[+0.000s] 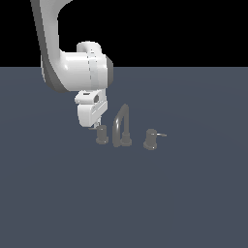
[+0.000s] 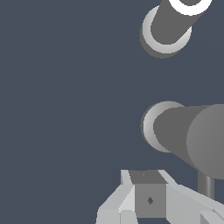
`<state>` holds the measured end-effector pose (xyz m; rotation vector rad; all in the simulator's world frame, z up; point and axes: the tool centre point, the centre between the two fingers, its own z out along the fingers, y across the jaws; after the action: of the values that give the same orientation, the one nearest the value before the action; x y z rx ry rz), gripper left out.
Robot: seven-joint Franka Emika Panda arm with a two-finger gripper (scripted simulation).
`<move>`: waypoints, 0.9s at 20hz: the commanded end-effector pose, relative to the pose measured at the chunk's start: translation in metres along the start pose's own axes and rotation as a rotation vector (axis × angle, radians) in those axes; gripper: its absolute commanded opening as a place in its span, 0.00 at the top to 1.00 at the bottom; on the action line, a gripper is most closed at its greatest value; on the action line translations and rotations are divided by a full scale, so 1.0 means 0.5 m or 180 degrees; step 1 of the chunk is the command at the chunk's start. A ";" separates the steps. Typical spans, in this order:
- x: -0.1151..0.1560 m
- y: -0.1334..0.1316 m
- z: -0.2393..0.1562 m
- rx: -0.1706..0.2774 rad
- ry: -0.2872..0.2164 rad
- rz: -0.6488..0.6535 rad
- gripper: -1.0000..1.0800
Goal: Turn on the faucet by rotating a designated handle.
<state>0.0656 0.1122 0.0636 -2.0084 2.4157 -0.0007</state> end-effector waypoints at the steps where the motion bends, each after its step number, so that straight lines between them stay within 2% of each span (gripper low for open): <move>1: -0.009 0.015 0.000 0.0000 -0.0001 -0.0004 1.00; 7: -0.034 0.058 0.000 -0.0001 -0.0001 -0.0006 1.00; 9: -0.021 0.040 0.000 0.0025 -0.0003 -0.0059 1.00; 18: -0.016 0.098 0.000 0.0009 -0.0002 -0.0026 1.00</move>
<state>0.0328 0.1294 0.0638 -2.0088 2.3866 -0.0157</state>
